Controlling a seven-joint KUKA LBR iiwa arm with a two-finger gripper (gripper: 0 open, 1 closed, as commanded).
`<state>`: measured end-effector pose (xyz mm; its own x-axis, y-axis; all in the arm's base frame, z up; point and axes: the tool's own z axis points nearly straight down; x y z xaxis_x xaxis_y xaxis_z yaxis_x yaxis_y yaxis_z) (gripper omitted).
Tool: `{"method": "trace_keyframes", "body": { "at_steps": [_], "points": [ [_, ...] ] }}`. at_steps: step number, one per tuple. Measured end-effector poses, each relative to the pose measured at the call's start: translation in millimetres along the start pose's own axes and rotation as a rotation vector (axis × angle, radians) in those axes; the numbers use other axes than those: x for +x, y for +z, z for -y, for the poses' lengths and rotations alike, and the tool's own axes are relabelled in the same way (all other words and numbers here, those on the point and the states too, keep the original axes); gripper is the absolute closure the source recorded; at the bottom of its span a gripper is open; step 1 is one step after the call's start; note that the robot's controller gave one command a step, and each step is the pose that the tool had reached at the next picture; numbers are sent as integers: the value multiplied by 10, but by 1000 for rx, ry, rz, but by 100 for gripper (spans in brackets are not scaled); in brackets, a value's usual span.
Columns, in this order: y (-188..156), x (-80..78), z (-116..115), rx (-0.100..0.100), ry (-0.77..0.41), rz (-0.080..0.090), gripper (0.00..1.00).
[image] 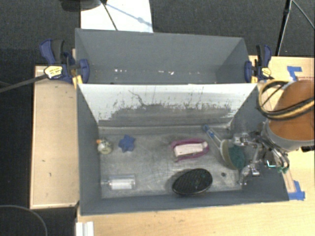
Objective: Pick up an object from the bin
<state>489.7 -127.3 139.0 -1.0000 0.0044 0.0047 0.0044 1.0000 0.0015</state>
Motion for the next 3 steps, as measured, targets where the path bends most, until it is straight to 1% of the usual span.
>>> {"method": "trace_keyframes", "body": {
  "at_steps": [1, 2, 3],
  "points": [
    [678, -684, -211, 0, 478, 12, 0],
    [382, -241, 14, 0, 821, 5, 0],
    [292, -127, 44, 0, 820, 2, 0]
  ]
}}
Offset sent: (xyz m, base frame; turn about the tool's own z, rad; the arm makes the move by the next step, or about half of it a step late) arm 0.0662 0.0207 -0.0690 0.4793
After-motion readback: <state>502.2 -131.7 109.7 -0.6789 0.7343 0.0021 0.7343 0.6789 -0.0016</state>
